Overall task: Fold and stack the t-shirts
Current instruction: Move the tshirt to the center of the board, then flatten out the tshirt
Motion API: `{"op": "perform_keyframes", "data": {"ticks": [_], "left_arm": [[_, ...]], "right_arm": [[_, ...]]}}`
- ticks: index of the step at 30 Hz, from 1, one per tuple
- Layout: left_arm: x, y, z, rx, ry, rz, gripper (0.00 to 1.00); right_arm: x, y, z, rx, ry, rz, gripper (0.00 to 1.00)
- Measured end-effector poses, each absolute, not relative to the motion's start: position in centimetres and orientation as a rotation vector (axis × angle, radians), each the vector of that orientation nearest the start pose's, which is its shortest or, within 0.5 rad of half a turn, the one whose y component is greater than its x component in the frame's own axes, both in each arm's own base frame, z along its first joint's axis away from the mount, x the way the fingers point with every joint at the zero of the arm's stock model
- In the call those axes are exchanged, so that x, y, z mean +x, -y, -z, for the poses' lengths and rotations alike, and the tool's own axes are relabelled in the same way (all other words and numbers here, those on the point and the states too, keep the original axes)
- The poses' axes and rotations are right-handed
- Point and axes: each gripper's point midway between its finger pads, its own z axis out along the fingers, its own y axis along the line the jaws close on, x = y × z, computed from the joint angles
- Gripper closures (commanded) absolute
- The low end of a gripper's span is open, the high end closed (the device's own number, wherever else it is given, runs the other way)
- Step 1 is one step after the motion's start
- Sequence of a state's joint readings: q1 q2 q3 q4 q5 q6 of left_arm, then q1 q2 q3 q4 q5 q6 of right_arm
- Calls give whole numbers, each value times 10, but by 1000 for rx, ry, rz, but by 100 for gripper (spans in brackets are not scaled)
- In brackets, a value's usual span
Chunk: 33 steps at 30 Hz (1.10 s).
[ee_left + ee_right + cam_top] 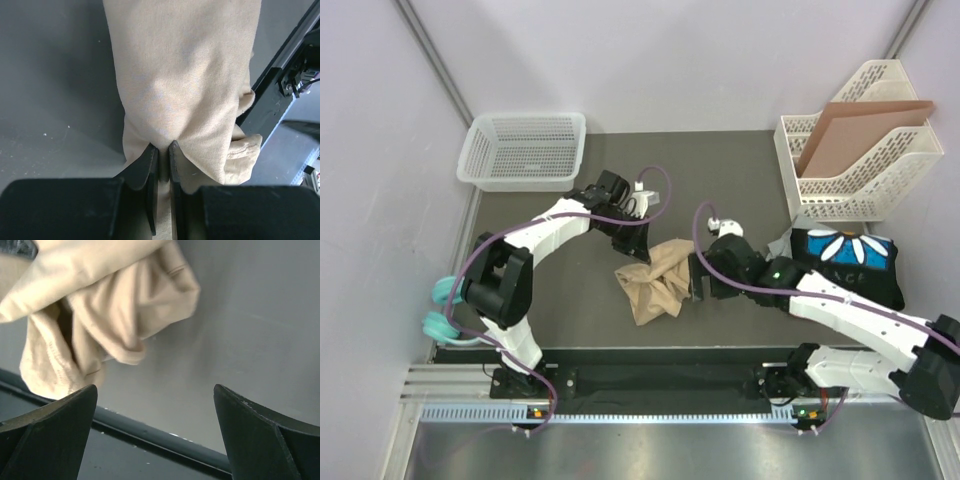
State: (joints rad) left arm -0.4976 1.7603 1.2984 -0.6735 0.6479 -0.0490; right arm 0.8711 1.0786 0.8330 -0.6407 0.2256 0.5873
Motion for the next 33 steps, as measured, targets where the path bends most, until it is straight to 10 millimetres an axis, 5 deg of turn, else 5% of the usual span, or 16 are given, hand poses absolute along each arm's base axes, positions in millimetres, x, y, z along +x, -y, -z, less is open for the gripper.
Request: {"op": "perform_keyframes", "data": {"ticks": [7,11,21,28,30,31,33], "left_arm": [[272,273,-111,811,-2587,1063,88],[272,272,-111,820,-2583,1061,88],[271,272,-112,833,-2582,1058,89],[270,270,-113,863,-2575,1050,88],[270,269,-112,871,-2575,1049,82],[269,269,-113,875,-2576,1047,66],[270,268,-114,893,-2571,1037,53]], "right_arm": [[190,-239,-109,-279,-2473,-492,0],[194,-251,-104,-280,-2459,-536,9],[205,-270,-97,-276,-2437,-577,69],[207,-272,-97,-266,-2428,-590,83],[207,-272,-98,-263,-2426,-592,83],[207,-272,-98,-261,-2425,-592,83],[206,-269,-100,-259,-2425,-587,83]]}}
